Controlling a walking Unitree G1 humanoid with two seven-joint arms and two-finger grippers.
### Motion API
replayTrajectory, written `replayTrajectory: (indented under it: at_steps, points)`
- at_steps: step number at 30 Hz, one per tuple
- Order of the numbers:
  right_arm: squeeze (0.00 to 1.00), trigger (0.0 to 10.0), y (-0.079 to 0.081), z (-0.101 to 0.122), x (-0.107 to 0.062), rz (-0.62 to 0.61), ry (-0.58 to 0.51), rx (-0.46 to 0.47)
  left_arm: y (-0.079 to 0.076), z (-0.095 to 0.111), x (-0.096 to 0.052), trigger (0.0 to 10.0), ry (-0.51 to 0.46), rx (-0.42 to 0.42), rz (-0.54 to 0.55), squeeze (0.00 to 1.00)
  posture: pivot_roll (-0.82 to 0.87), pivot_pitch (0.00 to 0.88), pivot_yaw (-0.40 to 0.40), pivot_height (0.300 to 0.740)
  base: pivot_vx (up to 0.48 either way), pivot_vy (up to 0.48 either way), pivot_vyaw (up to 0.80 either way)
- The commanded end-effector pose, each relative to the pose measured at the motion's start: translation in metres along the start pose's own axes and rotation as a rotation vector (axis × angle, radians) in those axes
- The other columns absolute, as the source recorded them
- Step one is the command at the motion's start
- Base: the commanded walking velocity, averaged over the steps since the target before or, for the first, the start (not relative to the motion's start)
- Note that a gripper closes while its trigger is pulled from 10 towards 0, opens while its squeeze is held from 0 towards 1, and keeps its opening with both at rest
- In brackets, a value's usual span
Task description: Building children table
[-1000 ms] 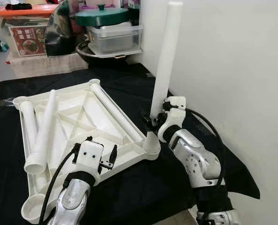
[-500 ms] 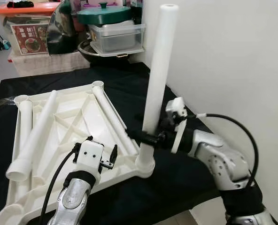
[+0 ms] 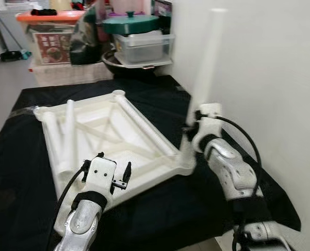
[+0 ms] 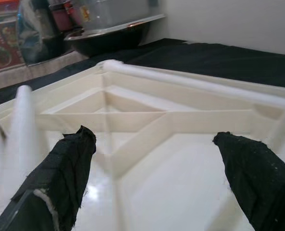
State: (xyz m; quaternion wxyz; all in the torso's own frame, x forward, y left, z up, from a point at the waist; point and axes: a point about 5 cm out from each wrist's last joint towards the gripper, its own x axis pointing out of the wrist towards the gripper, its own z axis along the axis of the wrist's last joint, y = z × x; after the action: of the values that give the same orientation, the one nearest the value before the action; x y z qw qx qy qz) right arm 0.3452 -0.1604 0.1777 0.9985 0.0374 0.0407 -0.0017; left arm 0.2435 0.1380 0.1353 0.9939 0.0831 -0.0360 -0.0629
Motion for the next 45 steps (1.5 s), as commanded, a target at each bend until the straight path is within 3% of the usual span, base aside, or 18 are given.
replayTrajectory:
  at_steps: [1, 2, 6, 7, 10, 11, 17, 26, 28, 29, 30, 31, 34, 37, 38, 39, 40, 45]
  points:
    - [0.0, 0.0, -0.013, -0.027, -0.006, -0.093, 0.136, 0.021, -0.001, -0.002, 0.0, 10.0, 0.009, 0.007, -0.005, 0.0, 0.1, 0.0, -0.043, 0.74, 0.0, 0.0, 0.0]
    - [0.0, 10.0, 0.003, -0.027, -0.009, -0.021, 0.133, 0.038, -0.001, -0.002, 0.0, 10.0, 0.01, 0.006, -0.007, 0.0, 0.1, 0.0, -0.039, 0.74, 0.0, 0.0, 0.0]
    - [0.13, 10.0, 0.036, -0.011, -0.016, 0.159, 0.033, 0.051, -0.003, -0.002, 0.0, 10.0, 0.01, 0.005, -0.013, 0.0, 0.1, 0.0, -0.038, 0.74, 0.0, 0.0, 0.0]
    - [1.0, 10.0, 0.04, -0.005, -0.015, 0.212, 0.012, 0.066, -0.003, -0.003, 0.0, 10.0, 0.01, 0.004, -0.012, 0.0, 0.09, 0.0, -0.041, 0.74, 0.0, 0.0, 0.0]
    - [1.0, 10.0, 0.044, 0.002, -0.014, 0.284, 0.007, 0.088, -0.003, -0.003, 0.001, 10.0, 0.01, 0.003, -0.012, 0.0, 0.09, 0.0, -0.041, 0.74, 0.0, 0.0, 0.0]
    - [0.0, 10.0, 0.048, 0.01, -0.015, 0.399, -0.005, 0.114, -0.003, -0.003, 0.001, 10.0, 0.009, 0.003, -0.011, 0.0, 0.09, 0.0, -0.047, 0.74, 0.0, 0.0, 0.0]
    - [0.0, 10.0, 0.059, 0.03, -0.054, 1.05, -0.085, 0.082, -0.004, -0.003, 0.003, 10.0, 0.005, 0.002, -0.008, 0.0, 0.1, 0.0, -0.051, 0.74, 0.0, 0.0, 0.0]
    - [0.0, 10.0, 0.063, 0.0, -0.085, 1.374, 0.047, -0.087, -0.004, -0.003, 0.003, 10.0, 0.004, 0.004, -0.004, 0.0, 0.12, 0.0, -0.07, 0.74, 0.0, 0.0, 0.0]
    - [0.0, 8.4, 0.064, -0.005, -0.082, 1.36, 0.062, -0.087, -0.004, -0.003, 0.003, 10.0, 0.004, 0.006, -0.003, 0.0, 0.12, 0.0, -0.07, 0.74, 0.0, 0.0, 0.0]
    - [0.0, 3.7, 0.064, -0.009, -0.078, 1.339, 0.076, -0.077, -0.003, -0.003, 0.002, 10.0, 0.005, 0.007, -0.002, 0.0, 0.12, 0.0, -0.07, 0.74, 0.0, 0.0, 0.0]
    - [0.0, 3.7, 0.064, -0.014, -0.073, 1.296, 0.084, -0.092, -0.003, -0.003, 0.002, 10.0, 0.005, 0.008, -0.002, 0.0, 0.12, 0.0, -0.068, 0.74, 0.0, 0.0, 0.0]
    - [0.0, 0.0, 0.061, -0.018, -0.064, 1.218, 0.087, -0.102, -0.003, -0.003, 0.002, 10.0, 0.006, 0.009, -0.002, 0.0, 0.12, 0.0, -0.066, 0.74, 0.0, 0.0, 0.0]
    - [0.0, 0.0, 0.057, -0.02, -0.053, 1.111, 0.073, -0.096, -0.004, -0.003, 0.002, 10.0, 0.007, 0.009, -0.004, 0.0, 0.12, 0.0, -0.066, 0.74, 0.0, 0.0, 0.0]
    - [0.0, 0.0, 0.043, -0.026, -0.03, 0.799, 0.099, -0.092, -0.004, -0.004, 0.001, 10.0, 0.008, 0.009, -0.008, 0.0, 0.11, 0.0, -0.059, 0.74, 0.0, 0.0, 0.0]
    - [0.0, 0.0, 0.021, -0.036, -0.017, 0.461, 0.149, -0.127, -0.004, -0.004, 0.0, 10.0, 0.009, 0.009, -0.01, 0.0, 0.11, 0.0, -0.058, 0.74, 0.0, 0.0, 0.0]
    - [0.0, 0.0, 0.021, -0.036, -0.017, 0.461, 0.149, -0.127, -0.004, -0.004, 0.0, 10.0, 0.009, 0.009, -0.01, 0.0, 0.11, 0.0, -0.058, 0.74, 0.0, 0.0, 0.0]
    - [0.0, 0.0, 0.005, -0.042, -0.016, 0.237, 0.163, -0.145, -0.004, -0.004, 0.0, 10.0, 0.009, 0.01, -0.012, 0.0, 0.12, 0.0, -0.061, 0.74, 0.0, 0.0, 0.0]
    - [0.0, 0.0, 0.007, -0.046, -0.028, 0.106, 0.176, -0.143, -0.002, -0.005, -0.001, 10.0, 0.011, 0.012, -0.007, 0.0, 0.11, 0.0, -0.056, 0.74, 0.0, 0.0, 0.0]
